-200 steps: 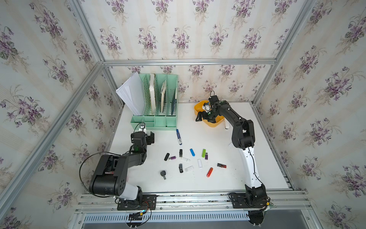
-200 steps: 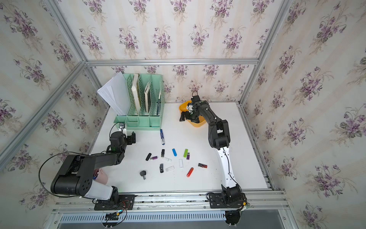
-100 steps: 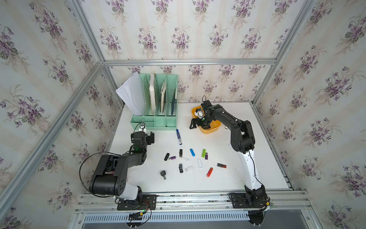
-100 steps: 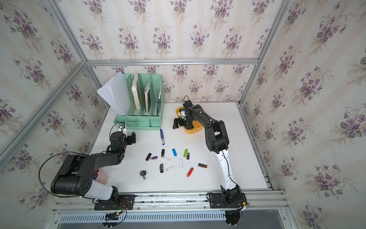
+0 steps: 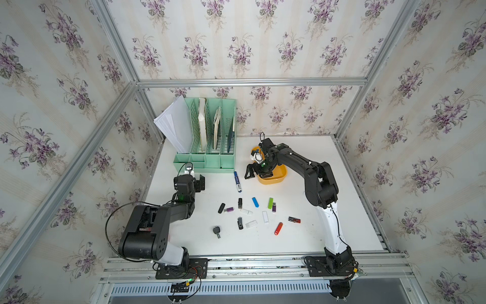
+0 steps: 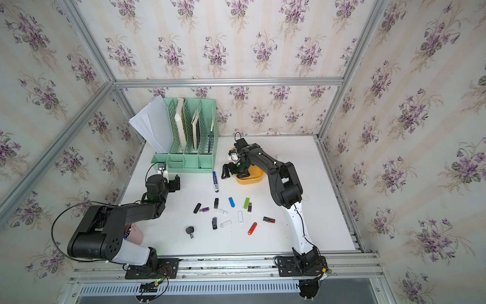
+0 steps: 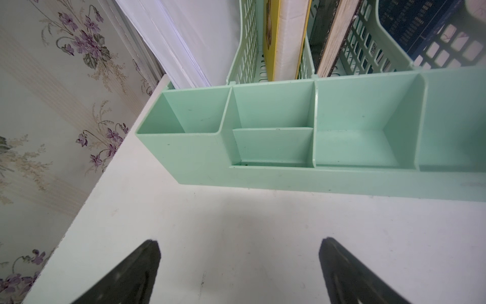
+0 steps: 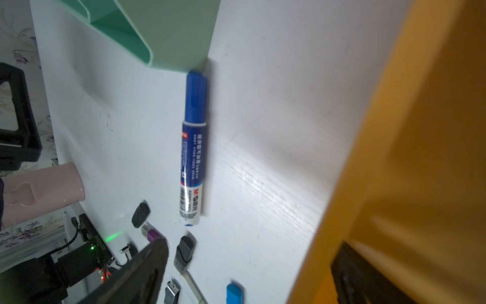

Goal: Put the usb flash drive into the storage box
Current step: Move the storage box to the center of the board, then adjust the storage box at the center of the board.

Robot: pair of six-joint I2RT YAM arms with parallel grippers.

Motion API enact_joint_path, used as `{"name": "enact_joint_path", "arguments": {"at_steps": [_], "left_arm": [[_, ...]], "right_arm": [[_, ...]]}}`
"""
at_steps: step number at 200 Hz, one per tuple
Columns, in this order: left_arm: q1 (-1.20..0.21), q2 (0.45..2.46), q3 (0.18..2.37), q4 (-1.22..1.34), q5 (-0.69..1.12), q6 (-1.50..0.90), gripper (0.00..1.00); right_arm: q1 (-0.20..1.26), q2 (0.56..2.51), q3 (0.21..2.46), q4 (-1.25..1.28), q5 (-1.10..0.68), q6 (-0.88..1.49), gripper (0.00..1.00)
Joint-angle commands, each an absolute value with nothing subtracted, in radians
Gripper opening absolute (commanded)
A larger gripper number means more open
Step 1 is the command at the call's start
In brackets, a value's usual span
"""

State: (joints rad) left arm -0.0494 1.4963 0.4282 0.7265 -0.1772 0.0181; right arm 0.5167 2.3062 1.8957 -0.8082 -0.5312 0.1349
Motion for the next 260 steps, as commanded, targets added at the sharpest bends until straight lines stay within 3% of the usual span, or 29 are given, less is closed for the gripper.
{"name": "enact_joint_path", "arguments": {"at_steps": [1,47,91,131,152,160,177,193,233,260], "left_arm": [[-0.049,1.497,0.432,0.727,-0.173,0.015,0.99],[-0.049,1.497,0.433,0.727,-0.173,0.015,0.99],[-0.046,1.498,0.433,0.725,-0.169,0.014,0.99],[-0.046,1.496,0.433,0.726,-0.169,0.014,0.99],[-0.047,1.488,0.436,0.732,-0.170,0.021,0.99],[-0.048,1.459,0.488,0.644,-0.167,0.029,0.99],[-0.044,1.429,0.752,0.157,-0.211,-0.012,0.99],[-0.050,1.451,0.913,-0.061,-0.219,-0.029,0.99],[-0.149,1.373,1.038,-0.385,-0.212,-0.118,0.99],[-0.272,1.334,1.062,-0.566,-0.232,-0.163,0.99]], "right_arm": [[0.520,2.296,1.885,-0.819,-0.531,0.123,1.00],[0.520,2.171,1.926,-0.727,-0.371,0.146,1.00],[0.520,2.070,2.103,-0.841,-0.138,0.219,1.00],[0.508,1.822,1.853,-0.911,0.125,0.378,1.00],[0.465,1.709,1.671,-0.937,0.160,0.446,1.00],[0.448,1.662,1.593,-0.920,0.160,0.464,1.00],[0.418,1.584,1.454,-0.884,0.157,0.495,0.99],[0.396,1.547,1.378,-0.873,0.179,0.516,0.99],[0.338,1.510,1.222,-0.853,0.182,0.564,0.96],[0.272,1.494,1.105,-0.793,0.133,0.584,0.88]]}}
